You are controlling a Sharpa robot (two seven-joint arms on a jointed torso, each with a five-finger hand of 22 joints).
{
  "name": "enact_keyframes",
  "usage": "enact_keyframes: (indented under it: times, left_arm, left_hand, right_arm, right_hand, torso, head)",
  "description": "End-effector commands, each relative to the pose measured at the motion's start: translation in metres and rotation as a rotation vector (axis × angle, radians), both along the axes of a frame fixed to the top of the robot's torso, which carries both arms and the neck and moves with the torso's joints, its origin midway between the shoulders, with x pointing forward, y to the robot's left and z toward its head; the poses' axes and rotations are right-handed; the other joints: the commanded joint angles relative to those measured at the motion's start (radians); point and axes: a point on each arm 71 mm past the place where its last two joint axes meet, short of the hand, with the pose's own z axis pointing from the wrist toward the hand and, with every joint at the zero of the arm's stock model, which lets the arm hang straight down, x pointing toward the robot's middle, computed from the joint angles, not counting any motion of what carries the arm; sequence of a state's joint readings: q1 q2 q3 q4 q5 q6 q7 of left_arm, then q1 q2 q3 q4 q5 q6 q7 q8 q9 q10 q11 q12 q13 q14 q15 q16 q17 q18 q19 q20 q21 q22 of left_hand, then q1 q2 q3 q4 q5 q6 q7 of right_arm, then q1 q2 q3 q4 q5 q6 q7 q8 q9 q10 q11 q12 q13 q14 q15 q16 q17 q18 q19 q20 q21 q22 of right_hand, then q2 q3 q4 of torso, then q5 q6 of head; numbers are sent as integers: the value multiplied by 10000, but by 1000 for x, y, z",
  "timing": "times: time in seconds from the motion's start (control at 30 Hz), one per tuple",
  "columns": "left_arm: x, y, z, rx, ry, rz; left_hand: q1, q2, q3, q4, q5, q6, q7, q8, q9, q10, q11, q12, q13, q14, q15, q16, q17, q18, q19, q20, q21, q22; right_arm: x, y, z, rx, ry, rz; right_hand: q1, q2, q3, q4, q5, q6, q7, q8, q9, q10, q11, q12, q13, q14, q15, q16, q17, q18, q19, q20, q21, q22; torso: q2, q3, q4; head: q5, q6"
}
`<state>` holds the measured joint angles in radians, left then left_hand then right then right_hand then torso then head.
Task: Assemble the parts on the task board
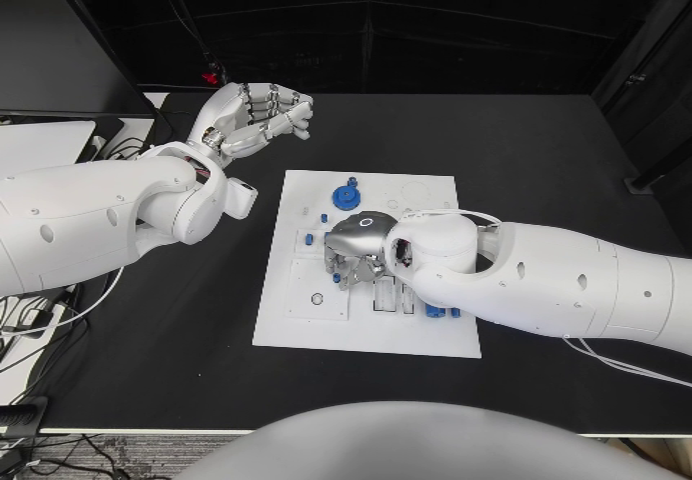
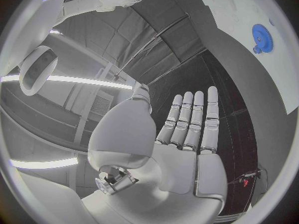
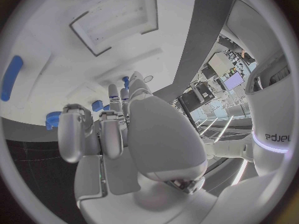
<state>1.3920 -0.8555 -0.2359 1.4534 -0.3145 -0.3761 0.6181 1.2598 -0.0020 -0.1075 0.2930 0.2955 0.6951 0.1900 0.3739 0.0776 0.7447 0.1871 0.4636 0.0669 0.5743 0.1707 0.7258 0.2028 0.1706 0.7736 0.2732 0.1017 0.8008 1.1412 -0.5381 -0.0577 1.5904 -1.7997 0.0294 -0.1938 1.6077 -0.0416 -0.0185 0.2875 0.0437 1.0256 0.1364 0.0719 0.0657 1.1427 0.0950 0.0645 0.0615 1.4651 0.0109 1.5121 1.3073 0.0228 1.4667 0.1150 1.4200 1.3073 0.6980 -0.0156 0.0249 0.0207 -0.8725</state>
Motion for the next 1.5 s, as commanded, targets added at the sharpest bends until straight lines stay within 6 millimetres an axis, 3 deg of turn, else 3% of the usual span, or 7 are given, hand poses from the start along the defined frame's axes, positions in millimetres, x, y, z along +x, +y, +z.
enact_keyframes:
  times: [0.03,0.2,0.37,0.7,0.87,1.1,1.5]
  left_arm:
    - [0,-1,1,-64,-51,-73]
    - [0,-1,1,-68,-50,-90]
    - [0,-1,1,-64,-54,-93]
    - [2,0,-1,-58,-42,-116]
    - [2,1,-2,-139,8,-122]
    - [2,2,-3,-227,82,-86]
    - [2,1,-4,-240,110,-75]
  left_hand:
    - [-1,109,-51,-13,65,-61,412,67,2,-86,14,68,8,-49,-24,51,-10,86,67,6,43,-16]
    - [-1,109,-51,-13,65,-61,412,67,2,-86,14,68,8,-49,-24,51,-10,86,67,6,43,-16]
    - [12,120,-61,-14,70,-77,413,88,0,-94,14,88,7,-53,-24,66,-26,85,71,5,46,-19]
    - [2,132,-107,-8,64,-162,429,116,-15,-140,27,122,2,-96,-16,83,-72,79,63,5,39,-37]
    - [-36,155,-192,-5,40,-273,453,200,-30,-234,51,184,-5,-210,15,91,-177,60,-26,20,-26,-101]
    - [-27,166,-193,-9,43,-285,455,209,-32,-242,53,193,-5,-208,16,102,-186,60,-30,21,-30,-107]
    - [18,216,-188,-18,63,-311,457,250,-34,-258,54,227,-3,-196,17,137,-212,64,-32,23,-35,-122]
  right_arm:
    - [0,1,5,463,-320,42]
    - [-1,-3,13,1751,-875,-14]
    - [-5,-16,25,3394,-1152,-134]
    - [-7,-73,59,5833,-418,-1230]
    - [-2,-104,67,5821,-383,-1683]
    - [6,-132,64,5143,-433,-2347]
    - [17,-143,48,2491,-647,-3049]
  right_hand:
    - [-195,-14,-114,10,35,-55,70,-58,8,-107,24,4,11,792,80,-70,1350,195,179,78,-68,1938]
    - [-651,-249,-209,8,35,-306,337,-62,10,-298,140,12,20,726,155,-229,1044,214,143,134,-154,1896]
    - [-603,-201,-71,-42,39,-188,389,9,47,-284,174,54,30,718,188,-250,999,214,153,169,-154,1893]
    - [-387,-105,195,-104,48,-472,475,-89,12,-673,275,25,14,724,273,-240,992,209,185,252,-134,1898]
    - [-488,-250,207,-49,48,-873,503,-107,-10,-1030,324,40,21,706,323,-273,906,218,176,309,-165,1881]
    - [-578,-352,282,-21,47,-1097,402,-82,4,-1313,239,69,27,707,205,-269,898,216,201,248,-127,1897]
    - [-768,-483,409,24,40,-1128,420,-50,23,-1552,238,130,40,707,74,-271,876,218,202,126,-136,1892]
  torso:
    - [-3,-4,-4]
    - [-4,2,0]
    - [-10,0,-4]
    - [-21,-10,-20]
    - [-10,-19,33]
    - [-1,-12,1]
    - [-4,1,22]
  head:
    - [-5,-1]
    - [-39,-1]
    - [-30,-1]
    - [-107,-1]
    - [-347,-1]
    - [-421,-1]
    - [-491,-1]
